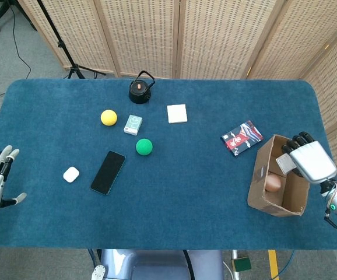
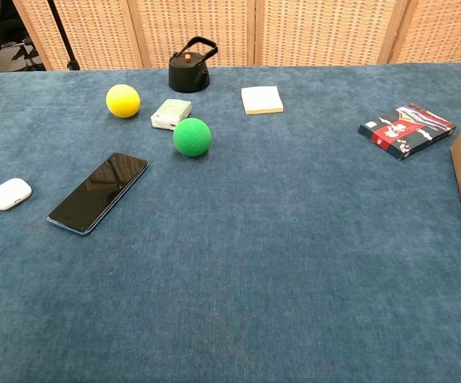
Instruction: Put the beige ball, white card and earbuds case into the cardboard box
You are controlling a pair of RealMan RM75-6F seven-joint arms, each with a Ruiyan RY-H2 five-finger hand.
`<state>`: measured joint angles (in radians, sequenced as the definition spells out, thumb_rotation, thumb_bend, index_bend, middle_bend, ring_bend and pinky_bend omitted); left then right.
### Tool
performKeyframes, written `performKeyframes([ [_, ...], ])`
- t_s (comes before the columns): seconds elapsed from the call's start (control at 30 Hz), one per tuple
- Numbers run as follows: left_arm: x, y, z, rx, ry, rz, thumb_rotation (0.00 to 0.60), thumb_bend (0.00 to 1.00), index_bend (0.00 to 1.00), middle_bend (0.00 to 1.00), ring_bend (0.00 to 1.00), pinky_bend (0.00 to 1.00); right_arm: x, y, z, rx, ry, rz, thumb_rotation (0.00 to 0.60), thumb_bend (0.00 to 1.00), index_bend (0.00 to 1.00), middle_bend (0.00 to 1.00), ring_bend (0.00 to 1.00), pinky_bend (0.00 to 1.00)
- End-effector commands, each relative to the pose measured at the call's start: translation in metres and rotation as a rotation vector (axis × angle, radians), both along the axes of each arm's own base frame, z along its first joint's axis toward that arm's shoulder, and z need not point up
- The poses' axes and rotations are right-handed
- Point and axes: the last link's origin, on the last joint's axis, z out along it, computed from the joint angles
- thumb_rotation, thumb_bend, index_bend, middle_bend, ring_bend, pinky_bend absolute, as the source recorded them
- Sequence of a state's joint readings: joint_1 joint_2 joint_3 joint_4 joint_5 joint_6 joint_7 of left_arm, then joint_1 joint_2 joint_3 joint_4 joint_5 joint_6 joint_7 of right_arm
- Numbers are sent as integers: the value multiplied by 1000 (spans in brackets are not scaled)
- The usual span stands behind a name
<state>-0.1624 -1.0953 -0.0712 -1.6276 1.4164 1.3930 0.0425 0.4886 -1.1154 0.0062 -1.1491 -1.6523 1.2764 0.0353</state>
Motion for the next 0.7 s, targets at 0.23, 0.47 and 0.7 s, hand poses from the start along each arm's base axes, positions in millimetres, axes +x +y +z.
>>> performKeyframes([
  [0.23,-1,0,0,-1,1,1,600,0,0,0,0,0,-5,5,-5,24,67,8,600,0,25,0,50,249],
  [0.47,-1,0,1,4,-2,2,600,0,0,0,0,0,0,10,5,-16,69,24,600,0,5,0,37,249],
  [0.7,-1,1,2,5,-1,1,600,0,0,0,0,0,18,32,39,-123,-4,85,600,0,5,0,37,249],
])
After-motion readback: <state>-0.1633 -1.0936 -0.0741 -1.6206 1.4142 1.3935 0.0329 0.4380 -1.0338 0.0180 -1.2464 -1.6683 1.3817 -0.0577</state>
